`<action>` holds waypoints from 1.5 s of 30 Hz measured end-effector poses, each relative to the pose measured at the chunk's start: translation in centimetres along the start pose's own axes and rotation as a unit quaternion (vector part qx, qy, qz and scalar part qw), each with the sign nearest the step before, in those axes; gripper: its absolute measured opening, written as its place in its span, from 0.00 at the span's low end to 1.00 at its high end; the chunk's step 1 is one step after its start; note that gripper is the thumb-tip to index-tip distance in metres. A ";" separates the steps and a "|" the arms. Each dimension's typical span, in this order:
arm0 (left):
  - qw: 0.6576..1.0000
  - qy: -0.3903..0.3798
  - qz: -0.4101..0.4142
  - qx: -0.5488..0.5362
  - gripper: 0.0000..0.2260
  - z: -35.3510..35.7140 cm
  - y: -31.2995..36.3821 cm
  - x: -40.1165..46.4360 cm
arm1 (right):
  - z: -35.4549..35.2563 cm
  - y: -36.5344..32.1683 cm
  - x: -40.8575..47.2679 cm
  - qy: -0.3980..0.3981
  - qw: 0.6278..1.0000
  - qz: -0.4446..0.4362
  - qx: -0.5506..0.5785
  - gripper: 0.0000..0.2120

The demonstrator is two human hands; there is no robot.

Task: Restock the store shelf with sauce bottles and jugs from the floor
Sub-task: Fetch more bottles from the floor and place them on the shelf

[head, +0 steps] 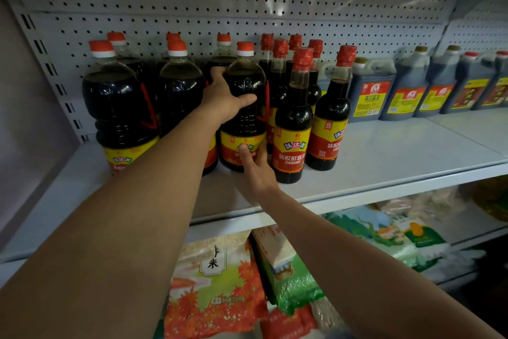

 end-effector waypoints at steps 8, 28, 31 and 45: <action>0.999 0.016 -0.005 0.029 0.39 -0.3 0.7 -1.4 | -2.1 1.0 -1.2 -0.033 0.994 0.088 0.047 0.30; 0.999 -0.047 0.013 -0.003 0.29 15.0 4.9 -24.6 | -36.9 2.7 -5.7 0.088 0.969 -0.033 -0.230 0.32; 0.993 -0.115 0.018 0.032 0.30 20.7 7.0 -29.3 | -43.2 4.5 -6.1 0.092 0.947 -0.049 -0.303 0.33; 0.960 -0.261 0.038 0.092 0.32 43.9 12.8 -45.7 | -67.4 18.4 -9.6 0.114 0.919 0.048 -0.374 0.35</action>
Point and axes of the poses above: each hand's wrist, its own x-axis towards the middle knuckle, its own z-axis out of the palm, y = z × x, the point moved 9 cm from there along x, towards the middle knuckle, and after that the axes turned 12 degrees about y, right-handed, at the moved point
